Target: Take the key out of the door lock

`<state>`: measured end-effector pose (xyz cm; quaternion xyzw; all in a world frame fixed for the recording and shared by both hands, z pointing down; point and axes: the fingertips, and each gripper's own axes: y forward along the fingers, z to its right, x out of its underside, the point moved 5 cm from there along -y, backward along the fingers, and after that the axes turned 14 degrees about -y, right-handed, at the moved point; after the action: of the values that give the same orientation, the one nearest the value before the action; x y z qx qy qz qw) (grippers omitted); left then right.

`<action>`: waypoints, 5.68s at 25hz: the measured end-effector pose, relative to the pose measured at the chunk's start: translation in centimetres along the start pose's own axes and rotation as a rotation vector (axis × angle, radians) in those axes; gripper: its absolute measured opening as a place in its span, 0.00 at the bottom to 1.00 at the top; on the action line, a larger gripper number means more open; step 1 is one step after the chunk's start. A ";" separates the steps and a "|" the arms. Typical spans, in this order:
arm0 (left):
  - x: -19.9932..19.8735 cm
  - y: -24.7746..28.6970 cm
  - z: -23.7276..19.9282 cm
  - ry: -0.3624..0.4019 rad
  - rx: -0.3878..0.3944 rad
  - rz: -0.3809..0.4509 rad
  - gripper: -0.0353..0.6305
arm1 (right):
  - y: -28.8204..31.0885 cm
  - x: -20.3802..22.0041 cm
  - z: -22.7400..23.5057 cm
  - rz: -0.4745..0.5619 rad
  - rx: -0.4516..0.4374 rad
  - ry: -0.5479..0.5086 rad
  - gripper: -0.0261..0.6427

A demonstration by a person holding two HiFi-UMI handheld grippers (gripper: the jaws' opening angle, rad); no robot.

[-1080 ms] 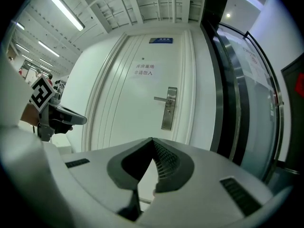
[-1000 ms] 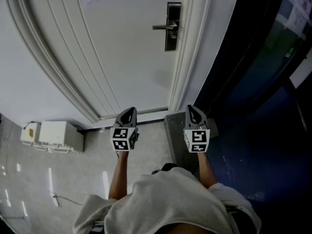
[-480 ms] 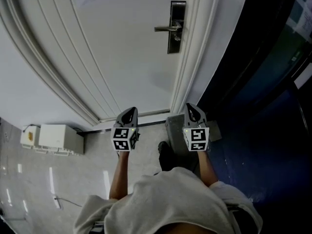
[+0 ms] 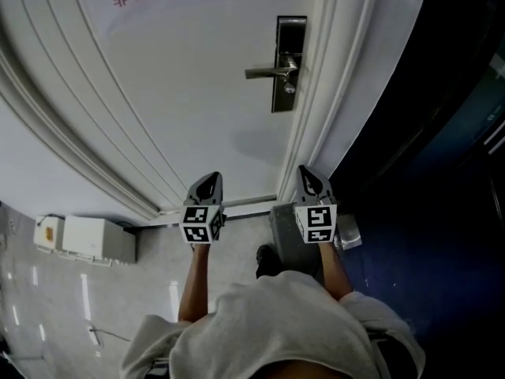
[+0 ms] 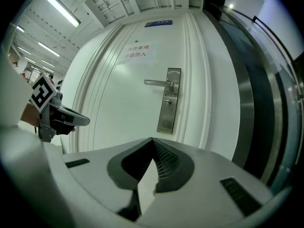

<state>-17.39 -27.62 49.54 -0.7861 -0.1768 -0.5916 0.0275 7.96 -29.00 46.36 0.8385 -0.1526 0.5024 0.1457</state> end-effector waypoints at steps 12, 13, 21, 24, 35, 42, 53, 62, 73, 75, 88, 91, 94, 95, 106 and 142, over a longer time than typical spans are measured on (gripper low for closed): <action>-4.3 11.7 -1.0 0.008 -0.031 0.026 0.08 | 11.1 0.9 6.5 0.035 -0.038 -0.009 0.07; -4.5 12.3 -1.0 0.009 -0.033 0.025 0.08 | 11.7 1.0 6.8 0.038 -0.043 -0.010 0.07; -5.1 14.0 -1.8 0.018 -0.076 0.024 0.08 | 14.7 1.6 7.8 0.047 -0.076 -0.007 0.07; -5.1 14.0 -2.1 0.024 -0.083 0.018 0.08 | 15.0 1.8 7.7 0.041 -0.078 -0.004 0.07; -5.9 13.6 -3.0 0.042 -0.026 -0.006 0.08 | 13.9 1.4 5.6 0.004 -0.063 -0.030 0.07; -6.3 12.9 -4.0 0.041 -0.004 -0.005 0.08 | 14.0 -0.1 4.7 -0.010 -0.047 -0.082 0.07; -6.3 12.7 -3.8 0.017 0.039 0.002 0.08 | 14.6 -5.5 7.2 0.063 -0.003 -0.332 0.07; -6.3 12.5 -3.6 0.027 0.056 0.004 0.08 | 14.9 -8.4 7.8 0.057 0.065 -0.645 0.07; -6.1 12.5 -3.5 0.034 0.072 -0.011 0.08 | 15.1 -8.4 7.1 -0.018 0.116 -1.233 0.08; -6.1 12.6 -3.5 0.033 0.075 -0.010 0.08 | 15.1 -8.1 7.0 -0.030 0.106 -1.270 0.08; -5.9 13.1 -3.1 0.040 0.088 -0.021 0.08 | 16.9 -7.7 7.3 -0.070 0.108 -1.342 0.28; -5.7 13.2 -3.2 0.035 0.087 -0.025 0.08 | 17.8 -7.7 7.3 -0.065 0.120 -1.353 0.24; -5.5 13.1 -3.4 0.033 0.082 -0.030 0.08 | 18.5 -7.7 7.5 -0.063 0.139 -1.359 0.20; -5.5 13.0 -3.5 0.033 0.079 -0.031 0.08 | 18.6 -7.7 7.5 -0.059 0.145 -1.360 0.19; -5.4 13.2 -4.1 0.022 0.061 -0.035 0.08 | 19.4 -7.7 7.3 -0.044 0.202 -1.372 0.09; -5.2 14.1 -2.1 0.033 0.106 -0.036 0.08 | 14.7 -6.4 7.3 -0.003 0.196 -1.131 0.08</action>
<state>-16.14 -42.63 47.64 -0.7705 -0.2215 -0.5946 0.0615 5.04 -44.56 38.70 0.9867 -0.1581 -0.0129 -0.0363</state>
